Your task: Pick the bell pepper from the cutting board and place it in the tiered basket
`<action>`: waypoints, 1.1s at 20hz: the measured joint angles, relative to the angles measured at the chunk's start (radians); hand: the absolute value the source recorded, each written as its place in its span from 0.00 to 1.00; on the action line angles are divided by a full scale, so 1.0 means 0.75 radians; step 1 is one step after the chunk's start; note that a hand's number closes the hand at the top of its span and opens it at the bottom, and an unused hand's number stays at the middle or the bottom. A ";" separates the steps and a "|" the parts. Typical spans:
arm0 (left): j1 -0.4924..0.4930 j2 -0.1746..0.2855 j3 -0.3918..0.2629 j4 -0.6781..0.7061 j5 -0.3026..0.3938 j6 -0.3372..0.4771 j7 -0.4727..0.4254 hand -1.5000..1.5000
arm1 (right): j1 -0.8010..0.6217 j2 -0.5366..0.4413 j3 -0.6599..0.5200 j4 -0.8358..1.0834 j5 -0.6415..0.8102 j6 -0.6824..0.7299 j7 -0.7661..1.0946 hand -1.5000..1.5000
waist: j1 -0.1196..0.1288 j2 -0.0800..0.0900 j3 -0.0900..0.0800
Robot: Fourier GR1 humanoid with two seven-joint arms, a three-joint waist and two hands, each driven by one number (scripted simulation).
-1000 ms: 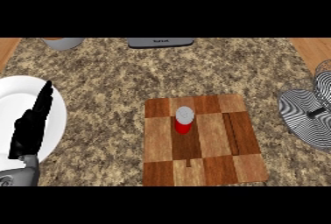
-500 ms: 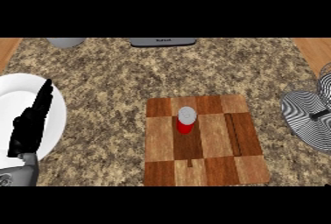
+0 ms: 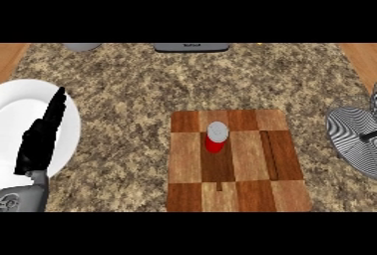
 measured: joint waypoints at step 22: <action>-0.055 -0.032 -0.013 0.020 -0.026 -0.023 0.009 0.50 | -0.748 -0.367 -0.057 1.048 0.309 0.043 -0.356 1.00 | 0.047 0.008 0.003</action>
